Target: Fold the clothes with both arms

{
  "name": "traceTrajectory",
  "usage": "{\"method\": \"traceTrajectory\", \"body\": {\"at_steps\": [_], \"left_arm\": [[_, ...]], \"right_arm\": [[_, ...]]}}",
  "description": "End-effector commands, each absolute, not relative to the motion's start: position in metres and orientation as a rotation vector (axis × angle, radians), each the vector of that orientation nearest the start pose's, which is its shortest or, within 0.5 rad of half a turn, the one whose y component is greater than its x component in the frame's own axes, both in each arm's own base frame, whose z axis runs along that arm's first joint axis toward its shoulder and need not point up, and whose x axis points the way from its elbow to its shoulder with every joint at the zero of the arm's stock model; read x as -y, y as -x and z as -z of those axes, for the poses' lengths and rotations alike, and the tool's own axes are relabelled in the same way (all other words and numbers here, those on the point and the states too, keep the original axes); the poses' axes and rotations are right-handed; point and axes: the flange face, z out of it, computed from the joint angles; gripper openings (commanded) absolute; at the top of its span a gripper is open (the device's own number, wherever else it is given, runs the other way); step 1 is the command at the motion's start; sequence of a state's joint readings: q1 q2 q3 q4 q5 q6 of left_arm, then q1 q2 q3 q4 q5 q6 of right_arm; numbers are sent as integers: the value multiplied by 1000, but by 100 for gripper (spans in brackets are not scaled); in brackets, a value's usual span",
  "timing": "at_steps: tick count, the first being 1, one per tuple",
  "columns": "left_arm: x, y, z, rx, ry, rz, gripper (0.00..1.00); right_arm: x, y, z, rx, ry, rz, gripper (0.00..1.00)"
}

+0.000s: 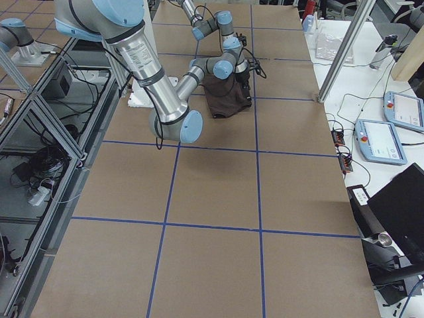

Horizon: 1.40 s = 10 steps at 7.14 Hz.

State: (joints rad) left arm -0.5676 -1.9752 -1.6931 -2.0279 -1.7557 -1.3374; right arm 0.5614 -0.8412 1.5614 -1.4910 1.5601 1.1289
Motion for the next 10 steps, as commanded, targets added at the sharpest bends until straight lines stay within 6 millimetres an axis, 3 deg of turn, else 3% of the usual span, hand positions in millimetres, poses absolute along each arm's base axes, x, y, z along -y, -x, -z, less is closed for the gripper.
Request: {"method": "traceTrajectory", "body": {"at_steps": [1,3,5,6,7,9,10], "left_arm": [[444,-484,-329,-966,-227,207,0],[448,-481,-332,-952,-249,186,0],[493,-461,-358,-887,-287,200,0],[525,-456,-358,-866,-303,228,0],[540,-452,-355,-856,-325,214,0],[561,-467,-360,-859,-333,221,0],[566,-459,-358,-885,-360,216,83]], "right_arm": [[497,537,-221,694,-394,-115,100],[497,538,-221,693,-393,-115,100],[498,536,-223,689,-393,-116,100],[499,535,-223,690,-392,-117,100],[500,535,-223,688,-392,-118,100],[500,535,-222,690,-392,-125,100],[501,537,-217,700,-387,-145,100]]}}
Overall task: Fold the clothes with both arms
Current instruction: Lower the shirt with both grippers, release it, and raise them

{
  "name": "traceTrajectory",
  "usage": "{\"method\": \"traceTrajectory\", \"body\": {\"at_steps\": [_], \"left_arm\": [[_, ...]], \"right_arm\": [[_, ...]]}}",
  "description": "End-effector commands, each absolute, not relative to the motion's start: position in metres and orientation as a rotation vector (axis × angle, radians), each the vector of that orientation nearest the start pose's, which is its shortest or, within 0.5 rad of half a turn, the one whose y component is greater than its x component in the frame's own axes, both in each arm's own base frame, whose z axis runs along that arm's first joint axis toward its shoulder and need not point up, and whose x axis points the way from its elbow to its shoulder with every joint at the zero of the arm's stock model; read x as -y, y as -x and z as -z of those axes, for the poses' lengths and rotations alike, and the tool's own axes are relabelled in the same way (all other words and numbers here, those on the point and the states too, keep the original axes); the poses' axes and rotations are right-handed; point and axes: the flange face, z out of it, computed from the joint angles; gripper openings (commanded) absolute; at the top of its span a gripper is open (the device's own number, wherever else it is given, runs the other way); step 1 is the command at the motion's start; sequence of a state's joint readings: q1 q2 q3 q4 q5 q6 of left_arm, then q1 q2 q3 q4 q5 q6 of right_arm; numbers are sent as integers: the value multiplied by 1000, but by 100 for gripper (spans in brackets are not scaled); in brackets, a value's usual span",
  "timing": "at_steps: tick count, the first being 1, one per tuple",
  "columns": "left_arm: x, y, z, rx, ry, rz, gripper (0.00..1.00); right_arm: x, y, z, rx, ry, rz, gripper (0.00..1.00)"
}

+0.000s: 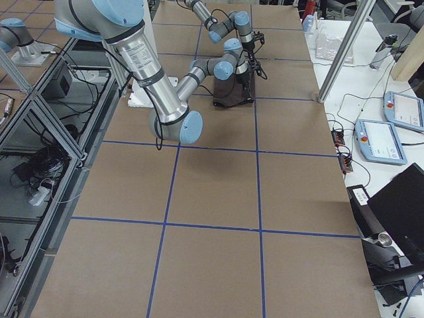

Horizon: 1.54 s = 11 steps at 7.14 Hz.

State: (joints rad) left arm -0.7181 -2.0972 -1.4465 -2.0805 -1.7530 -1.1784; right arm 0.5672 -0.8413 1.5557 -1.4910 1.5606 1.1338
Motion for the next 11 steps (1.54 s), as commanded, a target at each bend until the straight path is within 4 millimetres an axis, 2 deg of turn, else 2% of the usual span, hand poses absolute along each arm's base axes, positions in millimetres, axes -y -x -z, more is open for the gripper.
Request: {"method": "traceTrajectory", "body": {"at_steps": [1,2,3,4,5,9,10,11], "left_arm": [[567,-455,-354,-877,-392,145,100],[574,-440,-349,-875,-426,94,100],[575,-433,-350,-896,-402,80,100],[574,-431,-348,-898,-406,81,100],[574,-431,-348,-897,-405,82,100],[573,-429,-350,-899,-401,92,100],[573,-429,-350,-900,-400,93,100],[572,-429,-352,-899,-398,95,100]], "right_arm": [[500,539,-214,723,-374,-185,100],[505,549,-215,778,-385,-213,100],[518,570,-224,825,-383,-261,98],[526,585,-225,848,-384,-274,77],[523,591,-226,868,-389,-267,66],[499,612,-228,879,-378,-231,57],[499,612,-228,879,-378,-233,33],[499,612,-227,888,-377,-243,0]]}}
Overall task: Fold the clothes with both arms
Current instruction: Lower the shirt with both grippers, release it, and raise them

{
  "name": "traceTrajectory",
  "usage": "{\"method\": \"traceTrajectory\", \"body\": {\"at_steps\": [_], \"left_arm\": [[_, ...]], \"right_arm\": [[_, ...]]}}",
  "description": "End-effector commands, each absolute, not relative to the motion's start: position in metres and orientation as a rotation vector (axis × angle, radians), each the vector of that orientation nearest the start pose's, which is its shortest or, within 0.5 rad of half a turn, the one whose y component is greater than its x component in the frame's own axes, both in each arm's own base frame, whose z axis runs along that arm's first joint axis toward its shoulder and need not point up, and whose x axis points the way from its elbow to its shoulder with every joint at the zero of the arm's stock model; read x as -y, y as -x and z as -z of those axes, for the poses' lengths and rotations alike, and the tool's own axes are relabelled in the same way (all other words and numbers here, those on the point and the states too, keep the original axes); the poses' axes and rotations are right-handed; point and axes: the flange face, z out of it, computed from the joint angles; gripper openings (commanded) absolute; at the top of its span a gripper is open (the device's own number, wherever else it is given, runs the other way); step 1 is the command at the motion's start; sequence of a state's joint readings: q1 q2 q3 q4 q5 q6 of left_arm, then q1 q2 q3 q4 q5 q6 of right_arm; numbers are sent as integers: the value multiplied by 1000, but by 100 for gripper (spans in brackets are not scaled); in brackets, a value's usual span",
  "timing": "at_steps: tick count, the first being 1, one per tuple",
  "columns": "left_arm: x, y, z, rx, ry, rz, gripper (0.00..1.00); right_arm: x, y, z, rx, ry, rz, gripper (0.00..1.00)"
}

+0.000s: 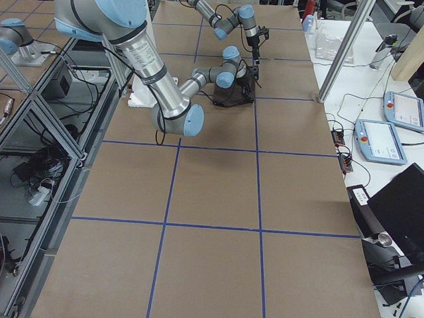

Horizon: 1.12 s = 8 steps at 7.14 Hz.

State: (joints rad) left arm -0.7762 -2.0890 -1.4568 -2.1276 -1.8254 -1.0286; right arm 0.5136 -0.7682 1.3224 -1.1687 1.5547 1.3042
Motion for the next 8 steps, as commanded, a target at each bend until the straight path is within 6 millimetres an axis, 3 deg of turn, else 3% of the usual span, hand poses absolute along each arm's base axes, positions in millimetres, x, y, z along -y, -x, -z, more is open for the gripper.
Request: {"method": "traceTrajectory", "body": {"at_steps": [1,3,4,8], "left_arm": [[572,-429,-351,-900,-398,96,100],[572,-428,-348,-905,-402,96,100],[571,-428,-348,-906,-403,96,100],[571,-428,-348,-907,-401,96,100]], "right_arm": [[499,612,-227,895,-372,-260,0],[503,608,-231,888,-374,-265,0],[508,603,-242,865,-388,-266,0],[556,573,-264,790,-437,-265,0]]}}
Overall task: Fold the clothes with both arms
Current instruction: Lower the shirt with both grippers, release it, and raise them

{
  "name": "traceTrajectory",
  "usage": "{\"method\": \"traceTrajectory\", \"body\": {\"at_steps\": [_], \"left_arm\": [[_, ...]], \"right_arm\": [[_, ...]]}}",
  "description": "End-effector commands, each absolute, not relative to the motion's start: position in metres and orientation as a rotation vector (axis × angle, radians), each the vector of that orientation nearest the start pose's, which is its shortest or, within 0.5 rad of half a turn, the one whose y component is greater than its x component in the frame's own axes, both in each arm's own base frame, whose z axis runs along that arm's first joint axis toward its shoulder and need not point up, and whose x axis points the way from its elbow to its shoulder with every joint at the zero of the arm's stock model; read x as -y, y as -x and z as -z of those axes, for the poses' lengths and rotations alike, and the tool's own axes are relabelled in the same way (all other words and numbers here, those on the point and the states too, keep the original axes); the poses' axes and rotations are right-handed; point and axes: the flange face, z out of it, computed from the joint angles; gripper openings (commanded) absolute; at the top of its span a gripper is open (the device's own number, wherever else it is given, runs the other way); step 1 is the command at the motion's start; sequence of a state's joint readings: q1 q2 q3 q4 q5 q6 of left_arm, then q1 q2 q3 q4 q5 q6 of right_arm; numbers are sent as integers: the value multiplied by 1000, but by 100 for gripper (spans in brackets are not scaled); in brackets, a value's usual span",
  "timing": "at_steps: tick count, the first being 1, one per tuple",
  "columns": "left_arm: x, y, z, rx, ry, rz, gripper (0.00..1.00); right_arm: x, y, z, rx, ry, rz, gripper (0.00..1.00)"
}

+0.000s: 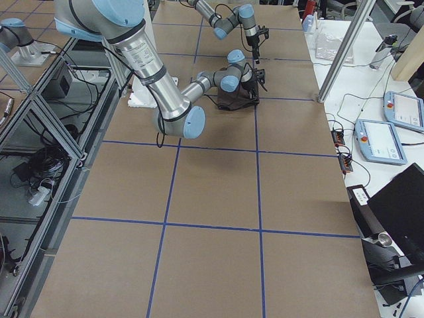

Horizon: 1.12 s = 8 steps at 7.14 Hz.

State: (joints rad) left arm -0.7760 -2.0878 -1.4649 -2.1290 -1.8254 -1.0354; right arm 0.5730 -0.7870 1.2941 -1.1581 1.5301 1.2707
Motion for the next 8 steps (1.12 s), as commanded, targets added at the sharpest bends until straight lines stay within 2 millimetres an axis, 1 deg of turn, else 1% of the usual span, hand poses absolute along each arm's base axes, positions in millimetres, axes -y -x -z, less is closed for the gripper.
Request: {"method": "traceTrajectory", "body": {"at_steps": [1,2,3,4,5,6,7,8], "left_arm": [[571,-428,-348,-907,-401,96,100],[571,-427,-345,-911,-406,96,100],[570,-426,-343,-914,-408,96,100],[567,-424,-340,-921,-413,93,100],[555,-413,-337,-936,-423,87,100],[537,-397,-331,-960,-418,66,100],[513,-379,-337,-967,-370,33,100],[497,-350,-328,-937,-383,-10,100]], "right_arm": [[566,568,-272,771,-436,-270,0],[573,566,-281,748,-439,-260,0],[578,561,-282,740,-445,-242,99],[596,540,-283,750,-408,-210,100],[616,511,-288,767,-328,-162,100],[631,478,-286,728,-278,-94,100],[635,422,-291,694,-237,-33,100],[625,343,-310,697,-222,39,100]]}}
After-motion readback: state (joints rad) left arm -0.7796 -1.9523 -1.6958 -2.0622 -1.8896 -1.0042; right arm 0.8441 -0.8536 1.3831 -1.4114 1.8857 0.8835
